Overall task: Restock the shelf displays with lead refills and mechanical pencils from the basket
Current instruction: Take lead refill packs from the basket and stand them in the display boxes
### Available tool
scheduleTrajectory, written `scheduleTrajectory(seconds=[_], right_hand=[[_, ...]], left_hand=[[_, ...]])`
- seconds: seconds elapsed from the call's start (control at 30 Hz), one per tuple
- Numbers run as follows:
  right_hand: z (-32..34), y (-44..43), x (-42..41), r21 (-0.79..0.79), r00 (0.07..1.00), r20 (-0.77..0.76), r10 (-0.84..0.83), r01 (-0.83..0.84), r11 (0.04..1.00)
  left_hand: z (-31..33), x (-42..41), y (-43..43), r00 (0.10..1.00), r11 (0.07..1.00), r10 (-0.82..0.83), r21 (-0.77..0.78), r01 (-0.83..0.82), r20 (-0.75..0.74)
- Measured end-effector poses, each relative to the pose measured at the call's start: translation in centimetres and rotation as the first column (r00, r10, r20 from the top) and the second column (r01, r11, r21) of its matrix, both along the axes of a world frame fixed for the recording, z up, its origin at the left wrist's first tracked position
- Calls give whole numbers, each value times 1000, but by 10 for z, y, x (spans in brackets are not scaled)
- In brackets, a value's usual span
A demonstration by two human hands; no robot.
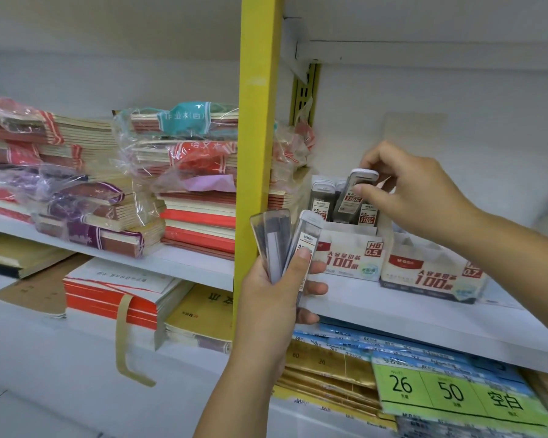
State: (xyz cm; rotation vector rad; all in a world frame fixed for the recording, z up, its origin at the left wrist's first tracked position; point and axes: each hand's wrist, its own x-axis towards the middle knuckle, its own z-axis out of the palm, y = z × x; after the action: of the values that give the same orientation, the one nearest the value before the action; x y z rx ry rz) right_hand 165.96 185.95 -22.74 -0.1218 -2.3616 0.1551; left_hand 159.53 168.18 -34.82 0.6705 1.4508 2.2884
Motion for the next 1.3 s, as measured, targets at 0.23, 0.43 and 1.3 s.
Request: scheduleTrajectory(seconds=[0.23, 0.43, 1.3], right_hand=[[4, 9, -15, -100, 997, 2, -73, 72, 992], [4, 15, -27, 105, 975, -9, -220, 220, 970], [7, -16, 8, -118, 974, -187, 126, -150, 982]], left_hand=[[-1, -2, 0, 1000, 1000, -15, 3, 15, -22], [2, -1, -2, 998, 998, -58, 0, 58, -13], [6, -2, -8, 994, 993, -104, -46, 105, 24]])
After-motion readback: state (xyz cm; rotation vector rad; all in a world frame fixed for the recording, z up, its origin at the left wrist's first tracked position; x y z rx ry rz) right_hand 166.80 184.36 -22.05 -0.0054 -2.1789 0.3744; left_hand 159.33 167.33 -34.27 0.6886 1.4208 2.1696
